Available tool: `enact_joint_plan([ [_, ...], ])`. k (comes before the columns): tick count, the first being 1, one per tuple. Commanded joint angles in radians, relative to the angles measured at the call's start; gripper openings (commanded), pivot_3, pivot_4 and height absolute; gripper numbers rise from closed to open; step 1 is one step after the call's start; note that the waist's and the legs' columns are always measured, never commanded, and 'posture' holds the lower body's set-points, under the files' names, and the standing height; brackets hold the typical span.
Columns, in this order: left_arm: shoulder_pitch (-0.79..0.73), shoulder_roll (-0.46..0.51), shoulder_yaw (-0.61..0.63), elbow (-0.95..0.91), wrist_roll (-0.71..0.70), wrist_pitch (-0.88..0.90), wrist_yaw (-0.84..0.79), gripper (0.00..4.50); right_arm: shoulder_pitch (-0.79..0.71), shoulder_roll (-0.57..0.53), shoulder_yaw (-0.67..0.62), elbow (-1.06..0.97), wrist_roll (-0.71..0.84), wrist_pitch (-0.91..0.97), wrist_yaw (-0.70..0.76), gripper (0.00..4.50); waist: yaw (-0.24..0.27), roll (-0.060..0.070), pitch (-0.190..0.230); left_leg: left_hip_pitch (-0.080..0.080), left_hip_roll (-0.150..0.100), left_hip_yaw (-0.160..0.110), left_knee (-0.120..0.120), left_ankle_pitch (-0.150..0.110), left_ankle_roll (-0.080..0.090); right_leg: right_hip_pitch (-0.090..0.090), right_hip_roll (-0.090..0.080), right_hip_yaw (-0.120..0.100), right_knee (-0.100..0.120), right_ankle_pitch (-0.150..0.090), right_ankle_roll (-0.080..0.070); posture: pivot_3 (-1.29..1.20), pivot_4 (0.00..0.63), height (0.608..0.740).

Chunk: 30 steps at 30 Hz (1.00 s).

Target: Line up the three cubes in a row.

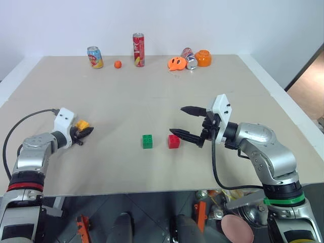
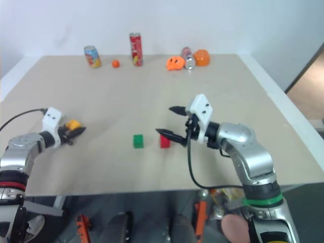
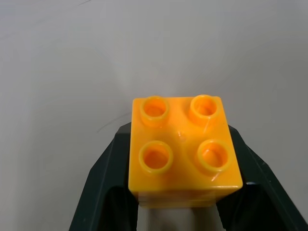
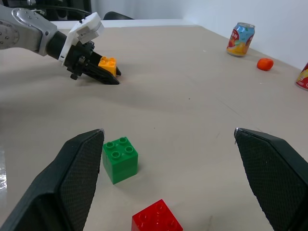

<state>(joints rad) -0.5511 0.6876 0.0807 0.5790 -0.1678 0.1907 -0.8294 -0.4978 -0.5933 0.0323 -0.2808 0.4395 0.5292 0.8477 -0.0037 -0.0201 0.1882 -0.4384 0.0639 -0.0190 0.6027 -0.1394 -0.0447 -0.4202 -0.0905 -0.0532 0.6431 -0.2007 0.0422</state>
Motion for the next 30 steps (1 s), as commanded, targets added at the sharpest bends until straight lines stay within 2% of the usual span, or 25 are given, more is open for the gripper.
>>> enact_joint_plan([
  [1, -0.012, -0.017, -0.054, -0.011, 0.009, -0.038, -0.096, 1.39, -0.009, -0.015, -0.039, -0.048, 0.020, 0.001, -0.004, 4.50, 0.009, 0.000, 0.000, 0.000, 0.000, 0.001, 0.000, 0.001, -0.001, 0.000, -0.001, 0.000, 0.000, 0.000, 0.000, 0.00, 0.150, 0.740],
  [5, -0.095, -0.095, -0.122, -0.030, -0.015, -0.096, -0.266, 1.39, 0.042, -0.037, -0.085, -0.114, 0.037, 0.028, -0.041, 4.50, 0.036, 0.000, 0.000, -0.006, 0.000, 0.001, 0.000, 0.006, -0.007, 0.000, -0.001, 0.000, 0.000, -0.005, 0.006, 0.00, 0.150, 0.740],
  [8, -0.147, -0.134, -0.149, 0.004, -0.006, -0.132, -0.333, 1.39, 0.080, -0.045, -0.108, -0.162, 0.047, 0.047, -0.068, 4.50, 0.041, -0.001, -0.001, -0.013, 0.000, 0.006, 0.002, 0.006, -0.008, -0.002, -0.001, 0.003, 0.000, -0.010, 0.009, 0.00, 0.150, 0.740],
  [10, -0.199, -0.174, -0.177, 0.064, 0.006, -0.179, -0.379, 1.39, 0.122, -0.054, -0.141, -0.218, 0.063, 0.073, -0.097, 4.50, 0.038, -0.002, -0.001, -0.019, -0.001, 0.007, 0.003, 0.006, -0.007, -0.006, -0.001, 0.004, 0.000, -0.007, 0.013, 0.00, 0.150, 0.740],
  [16, -0.312, -0.246, -0.224, 0.256, 0.055, -0.299, -0.451, 1.39, 0.280, -0.095, -0.280, -0.414, 0.159, 0.162, -0.153, 4.50, 0.032, -0.002, -0.001, -0.019, -0.001, 0.005, 0.002, 0.005, -0.005, -0.006, -0.001, 0.002, 0.000, -0.009, 0.016, 0.00, 0.150, 0.740],
  [21, -0.381, -0.234, -0.207, 0.379, 0.065, -0.341, -0.479, 1.39, 0.379, -0.118, -0.375, -0.508, 0.219, 0.207, -0.205, 4.50, 0.020, -0.002, 0.000, -0.018, 0.000, 0.005, 0.004, 0.005, -0.005, -0.005, -0.001, 0.002, 0.000, -0.009, 0.012, 0.00, 0.150, 0.740],
  [24, -0.413, -0.204, -0.184, 0.425, 0.055, -0.335, -0.503, 1.39, 0.396, -0.121, -0.390, -0.522, 0.242, 0.213, -0.226, 4.50, 0.013, -0.003, 0.000, -0.018, 0.000, 0.005, 0.006, 0.006, -0.003, -0.004, -0.001, 0.002, 0.000, -0.009, 0.010, 0.00, 0.150, 0.740],
  [30, -0.403, -0.145, -0.146, 0.387, 0.008, -0.289, -0.628, 1.39, 0.394, -0.129, -0.379, -0.522, 0.267, 0.205, -0.239, 4.50, 0.011, -0.003, 0.000, -0.018, 0.000, 0.005, 0.007, 0.007, -0.002, -0.004, -0.001, 0.002, 0.000, -0.007, 0.009, 0.00, 0.150, 0.740],
])
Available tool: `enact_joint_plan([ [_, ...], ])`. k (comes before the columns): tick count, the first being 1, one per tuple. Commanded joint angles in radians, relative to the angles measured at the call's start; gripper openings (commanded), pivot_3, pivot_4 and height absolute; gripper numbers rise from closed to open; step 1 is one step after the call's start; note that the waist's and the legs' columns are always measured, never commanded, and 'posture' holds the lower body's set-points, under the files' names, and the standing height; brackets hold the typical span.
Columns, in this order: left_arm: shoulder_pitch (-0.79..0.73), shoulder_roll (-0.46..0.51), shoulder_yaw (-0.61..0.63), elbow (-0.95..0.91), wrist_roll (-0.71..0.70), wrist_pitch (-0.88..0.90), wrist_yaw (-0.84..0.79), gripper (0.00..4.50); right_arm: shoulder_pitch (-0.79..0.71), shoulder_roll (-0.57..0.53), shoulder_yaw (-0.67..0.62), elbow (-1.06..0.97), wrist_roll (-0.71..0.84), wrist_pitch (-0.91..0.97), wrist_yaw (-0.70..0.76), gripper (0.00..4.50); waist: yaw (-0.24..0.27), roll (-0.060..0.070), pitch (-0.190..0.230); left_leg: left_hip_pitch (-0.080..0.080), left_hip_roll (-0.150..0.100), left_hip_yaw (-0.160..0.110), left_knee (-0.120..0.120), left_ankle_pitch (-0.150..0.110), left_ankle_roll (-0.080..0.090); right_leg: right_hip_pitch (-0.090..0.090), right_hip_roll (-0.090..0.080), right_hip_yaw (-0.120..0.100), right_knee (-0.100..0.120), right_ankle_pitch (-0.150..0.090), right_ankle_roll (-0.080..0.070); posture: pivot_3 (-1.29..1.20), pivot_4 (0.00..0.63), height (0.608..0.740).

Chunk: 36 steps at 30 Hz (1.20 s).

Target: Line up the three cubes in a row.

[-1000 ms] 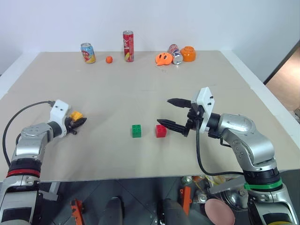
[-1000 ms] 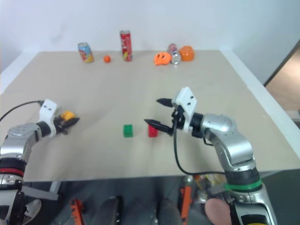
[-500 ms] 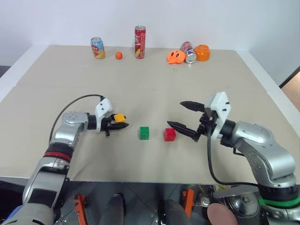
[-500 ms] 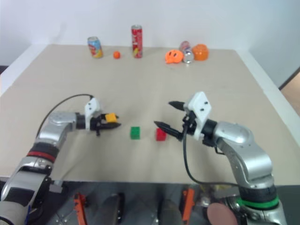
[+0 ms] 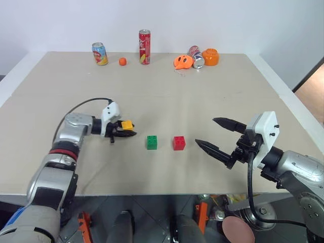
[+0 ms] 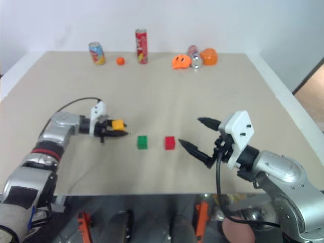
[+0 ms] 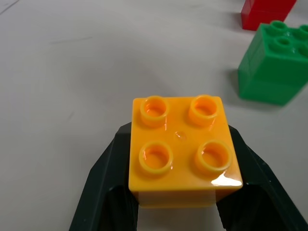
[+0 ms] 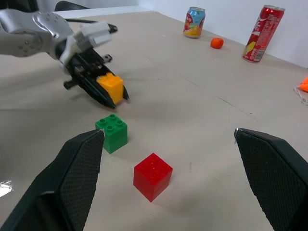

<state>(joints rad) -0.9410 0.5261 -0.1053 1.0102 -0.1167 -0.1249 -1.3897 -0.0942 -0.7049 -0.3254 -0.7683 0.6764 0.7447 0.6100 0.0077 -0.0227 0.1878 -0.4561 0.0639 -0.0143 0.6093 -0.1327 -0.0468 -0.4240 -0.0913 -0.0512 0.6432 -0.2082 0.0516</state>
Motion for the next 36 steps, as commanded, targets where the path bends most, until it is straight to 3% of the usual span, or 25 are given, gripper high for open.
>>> enact_joint_plan([
  [1, 0.004, 0.018, 0.045, -0.076, -0.058, 0.040, -0.093, 1.39, -0.010, -0.023, -0.021, -0.032, 0.037, -0.012, 0.003, 4.50, 0.001, 0.000, 0.000, 0.000, 0.000, 0.000, 0.000, 0.000, 0.000, 0.000, 0.000, 0.000, 0.000, 0.000, 0.000, 0.00, 0.150, 0.740],
  [7, 0.137, 0.014, 0.057, -0.253, -0.124, 0.060, -0.194, 1.39, 0.029, -0.054, -0.010, -0.043, 0.092, 0.001, 0.040, 4.50, 0.001, 0.000, 0.000, -0.001, 0.000, 0.000, 0.000, 0.000, 0.000, 0.000, 0.000, 0.001, 0.000, -0.001, 0.001, 0.00, 0.150, 0.740],
  [11, 0.181, 0.027, 0.046, -0.276, -0.132, 0.021, -0.222, 1.39, 0.113, -0.090, -0.004, -0.052, 0.086, -0.018, 0.086, 4.50, 0.002, 0.000, 0.000, -0.001, 0.000, -0.001, 0.000, 0.000, 0.000, 0.000, 0.000, 0.000, 0.001, -0.001, 0.000, 0.00, 0.150, 0.740],
  [21, 0.118, 0.018, 0.016, -0.090, -0.085, -0.151, -0.225, 1.39, 0.191, -0.109, -0.034, -0.058, 0.091, -0.039, 0.099, 4.50, 0.002, 0.000, 0.000, -0.001, 0.001, -0.001, 0.007, 0.001, 0.002, 0.002, 0.000, 0.000, 0.001, 0.003, -0.001, 0.00, 0.150, 0.740],
  [36, 0.012, -0.028, -0.016, 0.108, -0.047, -0.252, -0.225, 1.39, 0.257, -0.108, -0.065, -0.085, 0.095, -0.056, 0.059, 4.50, 0.002, -0.001, -0.001, -0.002, 0.001, -0.001, 0.008, 0.001, 0.002, 0.003, 0.000, 0.000, 0.001, 0.003, 0.000, 0.00, 0.150, 0.740],
])
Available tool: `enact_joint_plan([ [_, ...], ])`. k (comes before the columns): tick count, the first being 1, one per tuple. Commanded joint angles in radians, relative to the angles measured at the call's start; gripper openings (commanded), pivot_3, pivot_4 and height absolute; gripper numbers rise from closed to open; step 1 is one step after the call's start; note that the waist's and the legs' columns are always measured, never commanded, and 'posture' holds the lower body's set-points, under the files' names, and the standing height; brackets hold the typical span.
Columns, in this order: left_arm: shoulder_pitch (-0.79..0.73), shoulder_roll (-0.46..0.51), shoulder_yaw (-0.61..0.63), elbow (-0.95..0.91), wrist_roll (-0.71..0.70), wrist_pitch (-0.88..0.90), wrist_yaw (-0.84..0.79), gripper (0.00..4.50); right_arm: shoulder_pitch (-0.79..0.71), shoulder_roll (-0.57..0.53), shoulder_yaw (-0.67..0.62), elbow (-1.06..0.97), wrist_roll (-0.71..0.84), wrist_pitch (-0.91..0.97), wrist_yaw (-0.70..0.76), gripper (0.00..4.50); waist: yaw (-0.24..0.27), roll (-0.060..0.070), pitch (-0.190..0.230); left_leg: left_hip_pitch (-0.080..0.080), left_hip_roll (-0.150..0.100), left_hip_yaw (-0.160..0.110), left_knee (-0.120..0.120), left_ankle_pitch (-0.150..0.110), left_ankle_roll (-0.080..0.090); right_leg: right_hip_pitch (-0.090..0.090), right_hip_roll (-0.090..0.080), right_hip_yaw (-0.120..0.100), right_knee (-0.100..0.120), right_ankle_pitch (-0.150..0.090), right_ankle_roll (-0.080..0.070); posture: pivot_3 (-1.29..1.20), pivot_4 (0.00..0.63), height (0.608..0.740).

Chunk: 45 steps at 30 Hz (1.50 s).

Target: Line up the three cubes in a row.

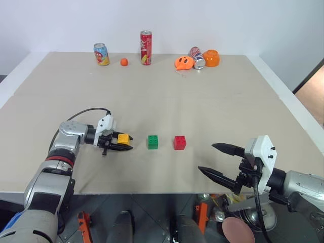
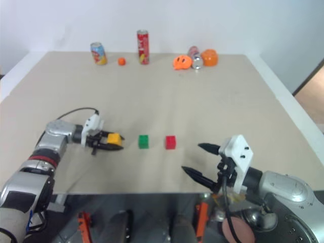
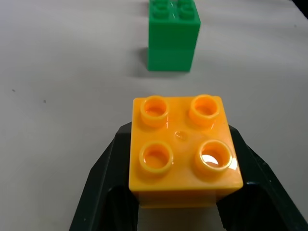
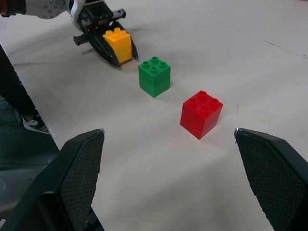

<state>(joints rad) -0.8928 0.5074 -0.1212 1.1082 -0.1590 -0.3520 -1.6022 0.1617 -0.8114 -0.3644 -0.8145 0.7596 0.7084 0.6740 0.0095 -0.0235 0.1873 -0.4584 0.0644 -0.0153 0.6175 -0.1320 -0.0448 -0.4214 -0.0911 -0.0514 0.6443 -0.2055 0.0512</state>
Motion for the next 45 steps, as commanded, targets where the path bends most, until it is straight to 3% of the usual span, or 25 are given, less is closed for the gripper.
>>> enact_joint_plan([
  [1, -0.038, -0.013, -0.003, 0.013, -0.005, -0.026, -0.012, 1.39, 0.002, -0.002, -0.026, -0.039, 0.012, -0.021, -0.007, 4.50, 0.001, 0.000, 0.000, 0.000, 0.000, 0.000, 0.000, 0.000, 0.000, 0.000, 0.000, 0.000, 0.000, 0.000, 0.000, 0.00, 0.150, 0.740],
  [14, -0.044, -0.049, -0.002, 0.054, 0.019, -0.039, -0.012, 1.39, -0.015, -0.003, -0.013, -0.032, 0.010, -0.028, -0.027, 4.50, 0.001, 0.000, 0.000, 0.000, 0.000, 0.000, 0.001, 0.000, 0.000, 0.000, 0.000, 0.000, 0.000, 0.000, 0.000, 0.00, 0.150, 0.740],
  [16, -0.043, -0.047, -0.005, 0.063, 0.034, -0.037, -0.012, 2.40, -0.019, -0.004, -0.013, -0.030, 0.010, -0.028, -0.027, 4.50, 0.001, 0.000, 0.000, 0.000, 0.000, 0.000, 0.001, 0.000, 0.000, 0.000, 0.000, 0.000, 0.000, 0.000, 0.000, 0.00, 0.150, 0.740],
  [18, -0.043, -0.044, -0.016, 0.068, 0.047, -0.021, -0.012, 2.88, -0.023, -0.005, -0.012, -0.028, 0.010, -0.028, -0.026, 4.50, 0.002, 0.000, 0.000, 0.000, 0.000, 0.000, 0.001, 0.000, 0.000, 0.001, 0.000, 0.000, 0.000, 0.000, 0.000, 0.00, 0.150, 0.740],
  [21, -0.044, -0.042, -0.004, 0.072, 0.050, -0.029, -0.005, 3.97, -0.043, -0.007, -0.005, -0.018, 0.009, -0.027, -0.026, 4.50, 0.003, 0.000, -0.001, 0.004, 0.000, 0.000, 0.001, 0.000, 0.001, 0.005, 0.000, -0.001, 0.000, 0.000, 0.000, 0.00, 0.150, 0.740],
  [23, -0.047, -0.041, 0.013, 0.075, 0.046, -0.024, 0.006, 4.39, -0.055, -0.007, 0.000, -0.013, 0.009, -0.027, -0.024, 4.50, 0.002, 0.000, -0.001, 0.004, 0.000, -0.001, 0.000, -0.001, -0.001, 0.006, -0.001, -0.002, 0.000, 0.000, 0.000, 0.00, 0.150, 0.740],
  [32, -0.054, 0.015, 0.046, 0.087, 0.063, -0.036, 0.032, 4.39, -0.121, -0.013, 0.041, 0.029, 0.000, -0.037, 0.005, 4.50, -0.007, 0.001, 0.000, 0.003, 0.002, -0.005, -0.001, -0.001, -0.002, 0.005, -0.003, -0.010, -0.016, 0.005, -0.002, 0.00, 0.150, 0.740],
  [39, -0.037, 0.096, 0.078, 0.089, 0.068, -0.047, 0.025, 4.39, -0.215, -0.022, 0.096, 0.100, -0.017, -0.056, 0.055, 4.50, -0.002, 0.000, -0.001, 0.001, 0.002, 0.000, 0.000, 0.000, -0.001, 0.001, -0.003, -0.006, -0.015, 0.021, -0.001, 0.00, 0.150, 0.740],
  [45, 0.009, 0.166, 0.065, 0.031, 0.022, 0.001, -0.012, 4.39, -0.291, -0.035, 0.133, 0.166, -0.029, -0.075, 0.114, 4.50, -0.001, 0.000, 0.000, -0.003, 0.002, 0.000, -0.001, -0.001, 0.003, -0.005, -0.001, -0.004, -0.013, 0.014, 0.000, 0.00, 0.150, 0.740],
])
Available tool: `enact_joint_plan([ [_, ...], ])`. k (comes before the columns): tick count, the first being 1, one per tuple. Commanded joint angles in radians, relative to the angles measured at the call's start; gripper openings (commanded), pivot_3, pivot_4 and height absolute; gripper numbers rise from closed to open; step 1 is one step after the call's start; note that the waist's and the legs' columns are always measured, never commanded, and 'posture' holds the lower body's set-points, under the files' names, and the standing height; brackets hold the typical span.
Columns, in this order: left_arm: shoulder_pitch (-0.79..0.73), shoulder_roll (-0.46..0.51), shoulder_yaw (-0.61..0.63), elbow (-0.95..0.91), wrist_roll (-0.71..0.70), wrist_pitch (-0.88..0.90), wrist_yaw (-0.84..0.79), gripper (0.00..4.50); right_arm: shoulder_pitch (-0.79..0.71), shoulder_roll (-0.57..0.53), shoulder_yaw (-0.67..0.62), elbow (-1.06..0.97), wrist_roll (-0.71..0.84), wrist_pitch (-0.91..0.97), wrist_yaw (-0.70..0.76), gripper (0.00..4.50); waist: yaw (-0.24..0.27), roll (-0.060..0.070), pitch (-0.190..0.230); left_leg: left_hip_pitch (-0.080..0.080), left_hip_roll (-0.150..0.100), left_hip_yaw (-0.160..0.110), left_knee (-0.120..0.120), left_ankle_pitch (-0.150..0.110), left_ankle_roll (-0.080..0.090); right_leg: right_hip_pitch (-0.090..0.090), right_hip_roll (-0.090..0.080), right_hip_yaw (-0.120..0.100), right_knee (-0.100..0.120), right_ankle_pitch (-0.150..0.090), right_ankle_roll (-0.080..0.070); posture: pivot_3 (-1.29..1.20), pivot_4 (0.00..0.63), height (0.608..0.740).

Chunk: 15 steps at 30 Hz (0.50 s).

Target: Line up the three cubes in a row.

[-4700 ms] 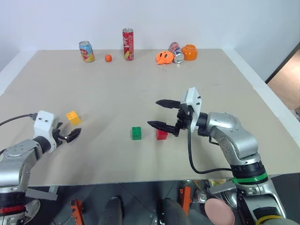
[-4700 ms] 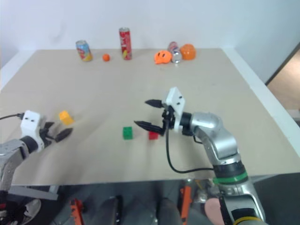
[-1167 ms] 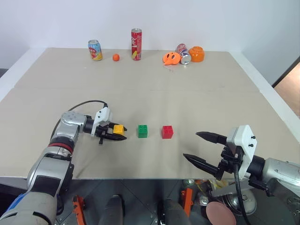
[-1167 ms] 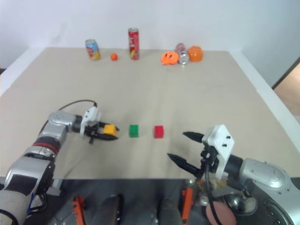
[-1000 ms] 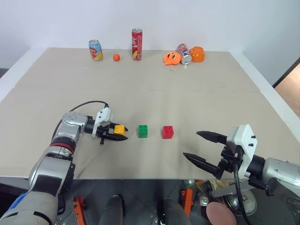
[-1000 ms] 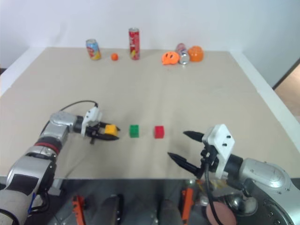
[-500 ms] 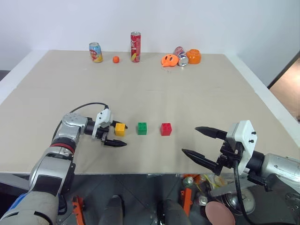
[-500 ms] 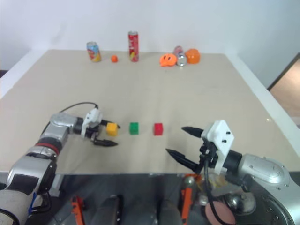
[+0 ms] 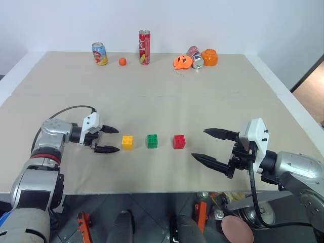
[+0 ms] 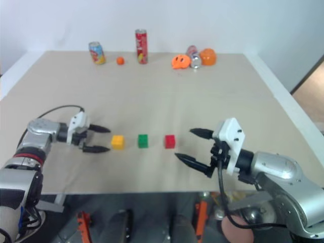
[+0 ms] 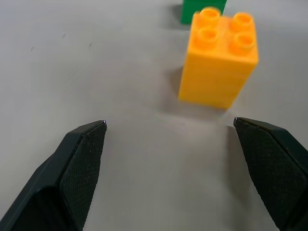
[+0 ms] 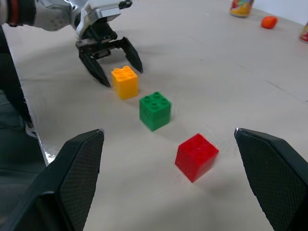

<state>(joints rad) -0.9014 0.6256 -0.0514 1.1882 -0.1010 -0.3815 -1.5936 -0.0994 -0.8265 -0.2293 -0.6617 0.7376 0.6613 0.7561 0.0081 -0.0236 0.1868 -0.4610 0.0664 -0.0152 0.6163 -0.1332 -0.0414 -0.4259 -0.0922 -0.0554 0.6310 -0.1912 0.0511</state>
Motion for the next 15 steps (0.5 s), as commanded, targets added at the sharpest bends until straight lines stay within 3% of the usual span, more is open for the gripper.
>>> enact_joint_plan([
  [1, 0.032, 0.068, -0.020, -0.069, -0.051, 0.049, -0.021, 4.39, -0.044, -0.022, 0.007, 0.025, -0.011, -0.033, 0.044, 4.50, 0.000, 0.000, 0.000, 0.000, 0.000, 0.000, 0.000, -0.002, 0.000, 0.000, 0.000, 0.001, 0.000, -0.001, 0.001, 0.00, 0.150, 0.740],
  [4, 0.071, 0.131, -0.023, -0.122, -0.087, 0.101, -0.021, 4.39, -0.091, -0.023, 0.036, 0.070, -0.033, -0.049, 0.069, 4.50, -0.003, 0.000, 0.000, 0.000, 0.000, 0.001, 0.000, -0.004, 0.003, 0.000, 0.001, 0.001, 0.001, -0.004, 0.001, 0.00, 0.150, 0.740],
  [8, 0.090, 0.172, 0.106, -0.167, -0.137, 0.204, 0.097, 4.39, -0.132, 0.006, 0.062, 0.131, -0.087, -0.080, 0.051, 4.50, -0.003, 0.000, 0.000, 0.000, 0.000, 0.001, 0.000, -0.005, 0.004, -0.001, 0.001, 0.001, 0.002, -0.005, 0.000, 0.00, 0.150, 0.740],
  [11, 0.144, 0.169, 0.192, -0.274, -0.173, 0.298, 0.267, 4.39, -0.178, 0.069, 0.102, 0.239, -0.219, -0.123, -0.071, 4.50, 0.000, 0.000, 0.000, 0.001, 0.000, 0.001, 0.001, -0.004, 0.004, 0.000, 0.001, 0.001, 0.002, -0.005, 0.000, 0.00, 0.150, 0.740],
  [13, 0.216, 0.143, 0.258, -0.414, -0.192, 0.425, 0.467, 4.39, -0.222, 0.144, 0.123, 0.349, -0.300, -0.127, -0.189, 4.50, -0.001, -0.001, 0.000, 0.001, 0.000, 0.002, 0.002, -0.004, 0.004, 0.000, 0.000, 0.003, 0.002, -0.003, 0.000, 0.00, 0.150, 0.740],
  [15, 0.348, 0.071, 0.327, -0.683, -0.231, 0.601, 0.691, 4.39, -0.239, 0.212, 0.124, 0.441, -0.370, -0.148, -0.291, 4.50, -0.001, -0.001, -0.001, 0.002, 0.000, 0.006, 0.001, -0.003, 0.002, 0.000, 0.000, 0.006, 0.002, -0.001, 0.002, 0.00, 0.150, 0.740],
])
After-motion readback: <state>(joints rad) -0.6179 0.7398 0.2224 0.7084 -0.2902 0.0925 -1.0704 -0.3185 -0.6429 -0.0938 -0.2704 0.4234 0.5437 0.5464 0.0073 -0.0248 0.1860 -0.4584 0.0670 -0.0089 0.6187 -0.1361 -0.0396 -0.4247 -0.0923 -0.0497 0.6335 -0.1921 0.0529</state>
